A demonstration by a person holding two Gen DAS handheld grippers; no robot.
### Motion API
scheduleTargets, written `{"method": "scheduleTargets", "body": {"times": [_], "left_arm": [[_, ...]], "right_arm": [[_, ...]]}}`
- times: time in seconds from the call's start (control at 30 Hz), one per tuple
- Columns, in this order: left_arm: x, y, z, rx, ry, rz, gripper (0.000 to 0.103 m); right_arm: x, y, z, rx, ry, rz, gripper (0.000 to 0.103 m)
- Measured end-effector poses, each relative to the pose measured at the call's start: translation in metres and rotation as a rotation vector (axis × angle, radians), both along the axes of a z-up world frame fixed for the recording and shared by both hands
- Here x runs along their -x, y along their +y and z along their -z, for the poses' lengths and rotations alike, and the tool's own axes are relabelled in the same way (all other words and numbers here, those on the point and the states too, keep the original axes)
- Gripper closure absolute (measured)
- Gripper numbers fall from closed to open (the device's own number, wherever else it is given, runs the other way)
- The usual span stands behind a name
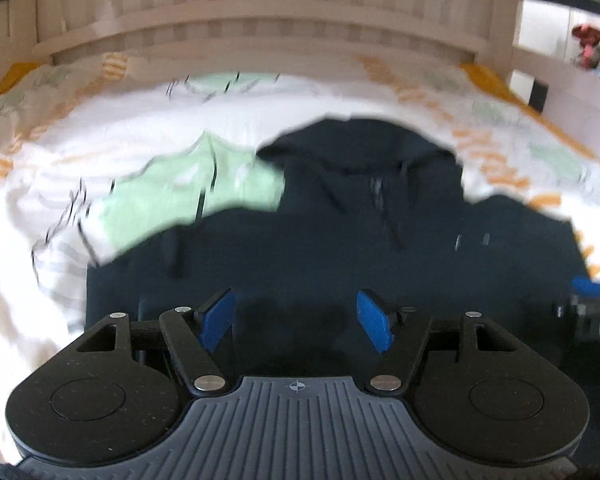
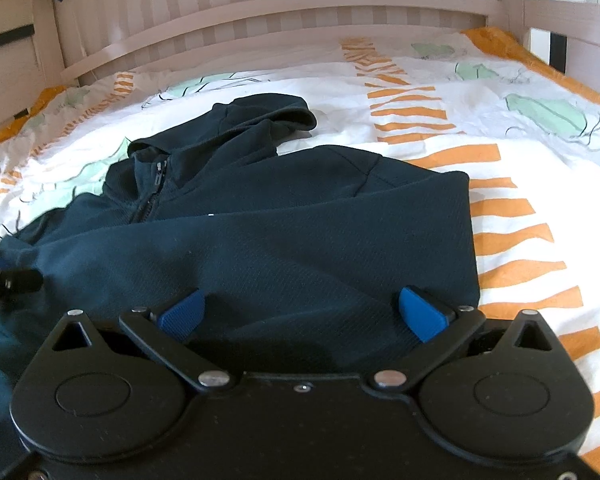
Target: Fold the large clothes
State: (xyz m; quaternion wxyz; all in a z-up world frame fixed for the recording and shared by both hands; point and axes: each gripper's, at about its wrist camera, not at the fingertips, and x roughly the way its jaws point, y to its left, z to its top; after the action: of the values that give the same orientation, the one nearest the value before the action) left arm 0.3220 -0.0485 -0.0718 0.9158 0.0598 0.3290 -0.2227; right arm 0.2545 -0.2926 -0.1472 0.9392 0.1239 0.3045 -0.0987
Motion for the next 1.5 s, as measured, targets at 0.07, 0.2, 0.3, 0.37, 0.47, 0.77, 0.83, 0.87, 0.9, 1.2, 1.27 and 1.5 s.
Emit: {"method": "scheduleTargets", "body": {"times": [0.07, 0.2, 0.3, 0.37, 0.47, 0.77, 0.83, 0.87, 0.9, 1.2, 1.27, 1.5], "left_arm": [[-0.012, -0.003, -0.010, 0.023, -0.015, 0.010, 0.037], [-0.046, -0.017, -0.018, 0.032, -0.024, 0.016, 0.037], [-0.071, -0.030, -0.018, 0.016, -0.041, 0.033, 0.037], [-0.087, -0.038, -0.016, -0.005, -0.047, 0.030, 0.037], [-0.113, -0.047, -0.011, -0.034, -0.047, 0.012, 0.037], [-0.160, -0.069, 0.014, -0.193, -0.078, 0.042, 0.037], [-0.161, -0.075, 0.020, -0.246, -0.097, 0.075, 0.037], [-0.161, -0.079, 0.022, -0.267, -0.113, 0.094, 0.037], [-0.162, -0.081, 0.023, -0.277, -0.125, 0.107, 0.037], [-0.175, -0.096, 0.025, -0.294, -0.169, 0.139, 0.037], [-0.178, -0.100, 0.026, -0.299, -0.173, 0.143, 0.037], [-0.180, -0.098, 0.027, -0.278, -0.201, 0.142, 0.037]], "right_arm": [[0.002, -0.003, -0.009, -0.029, -0.019, -0.010, 0.001], [-0.001, -0.008, -0.036, -0.057, -0.117, -0.032, 0.001], [-0.026, -0.022, -0.048, -0.084, -0.139, -0.049, 0.001], [-0.047, -0.034, -0.050, -0.081, -0.145, -0.045, 0.001], [-0.083, -0.051, -0.050, -0.006, -0.139, -0.046, 0.001], [-0.164, -0.076, -0.027, 0.181, -0.039, -0.063, 0.001], [-0.173, -0.078, -0.021, 0.181, -0.017, -0.066, 0.001], [-0.177, -0.079, -0.018, 0.183, -0.010, -0.067, 0.001], [-0.180, -0.080, -0.015, 0.182, -0.003, -0.070, 0.001], [-0.189, -0.088, -0.017, 0.152, -0.017, -0.077, 0.001], [-0.192, -0.088, -0.019, 0.157, -0.018, -0.079, 0.001], [-0.179, -0.093, -0.023, 0.097, -0.037, -0.071, 0.001]]}}
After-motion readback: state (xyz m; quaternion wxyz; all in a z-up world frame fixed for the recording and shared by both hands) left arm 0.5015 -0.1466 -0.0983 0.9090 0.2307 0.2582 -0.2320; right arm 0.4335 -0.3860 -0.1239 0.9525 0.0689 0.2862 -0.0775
